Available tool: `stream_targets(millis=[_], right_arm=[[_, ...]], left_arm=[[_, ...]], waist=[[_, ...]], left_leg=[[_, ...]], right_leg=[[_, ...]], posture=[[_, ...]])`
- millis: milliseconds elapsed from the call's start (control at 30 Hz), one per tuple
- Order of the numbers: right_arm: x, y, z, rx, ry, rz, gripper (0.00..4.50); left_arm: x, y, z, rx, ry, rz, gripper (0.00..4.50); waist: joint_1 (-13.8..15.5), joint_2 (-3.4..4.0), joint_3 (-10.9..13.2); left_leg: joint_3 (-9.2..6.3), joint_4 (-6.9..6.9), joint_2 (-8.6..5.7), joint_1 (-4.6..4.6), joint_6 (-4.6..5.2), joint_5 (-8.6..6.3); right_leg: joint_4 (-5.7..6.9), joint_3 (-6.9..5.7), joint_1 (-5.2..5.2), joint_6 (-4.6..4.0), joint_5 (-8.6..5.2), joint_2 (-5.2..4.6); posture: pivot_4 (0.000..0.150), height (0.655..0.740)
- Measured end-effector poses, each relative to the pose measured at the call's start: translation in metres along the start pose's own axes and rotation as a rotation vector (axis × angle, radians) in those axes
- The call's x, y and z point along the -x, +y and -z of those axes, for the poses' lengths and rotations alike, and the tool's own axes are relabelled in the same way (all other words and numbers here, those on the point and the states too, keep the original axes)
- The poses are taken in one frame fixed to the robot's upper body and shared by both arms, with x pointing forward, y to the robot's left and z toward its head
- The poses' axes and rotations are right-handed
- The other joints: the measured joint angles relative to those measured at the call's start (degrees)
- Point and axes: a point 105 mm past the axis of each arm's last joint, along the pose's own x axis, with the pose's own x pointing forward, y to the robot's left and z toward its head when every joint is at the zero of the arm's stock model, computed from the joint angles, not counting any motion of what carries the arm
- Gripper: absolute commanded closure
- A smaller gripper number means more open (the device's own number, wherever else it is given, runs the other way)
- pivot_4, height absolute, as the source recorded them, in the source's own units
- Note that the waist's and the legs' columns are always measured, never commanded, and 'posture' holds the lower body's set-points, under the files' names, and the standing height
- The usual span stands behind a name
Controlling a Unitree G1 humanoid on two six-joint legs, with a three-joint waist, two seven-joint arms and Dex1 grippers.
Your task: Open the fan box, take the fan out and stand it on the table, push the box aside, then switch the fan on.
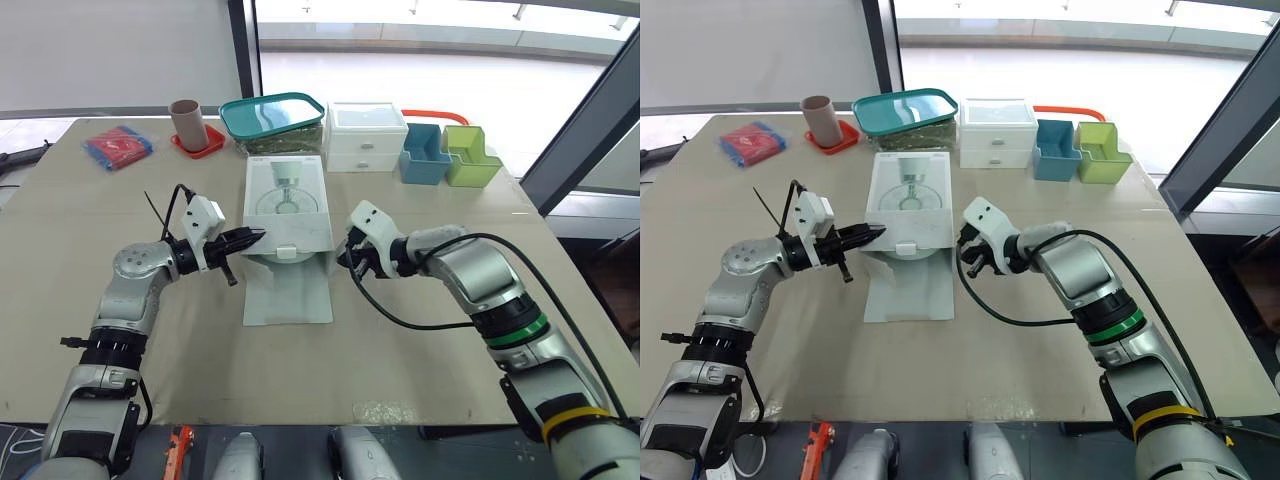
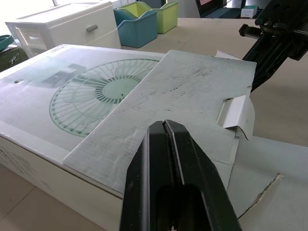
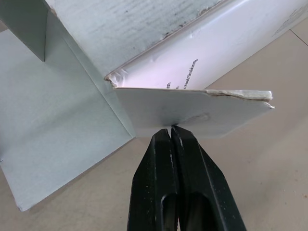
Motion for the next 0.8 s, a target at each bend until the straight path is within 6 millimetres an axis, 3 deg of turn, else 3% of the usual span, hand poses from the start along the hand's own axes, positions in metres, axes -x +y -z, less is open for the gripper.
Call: stream_targets(millis=[800], right_arm=[[-0.005,0.011,-0.019,-0.047,-0.086,-0.037,4.46]], left_arm=[[0.003,0.001,0.0,0.005,0.007,-0.008,4.5]], waist=[[-0.2,0.0,0.0]], left_leg=[[0.0,-0.01,0.04,0.02,0.0,0.0]], right_leg=[[0.01,0.0,-0.01,-0.03,0.02,0.04]], posture=[[0.15,0.74]])
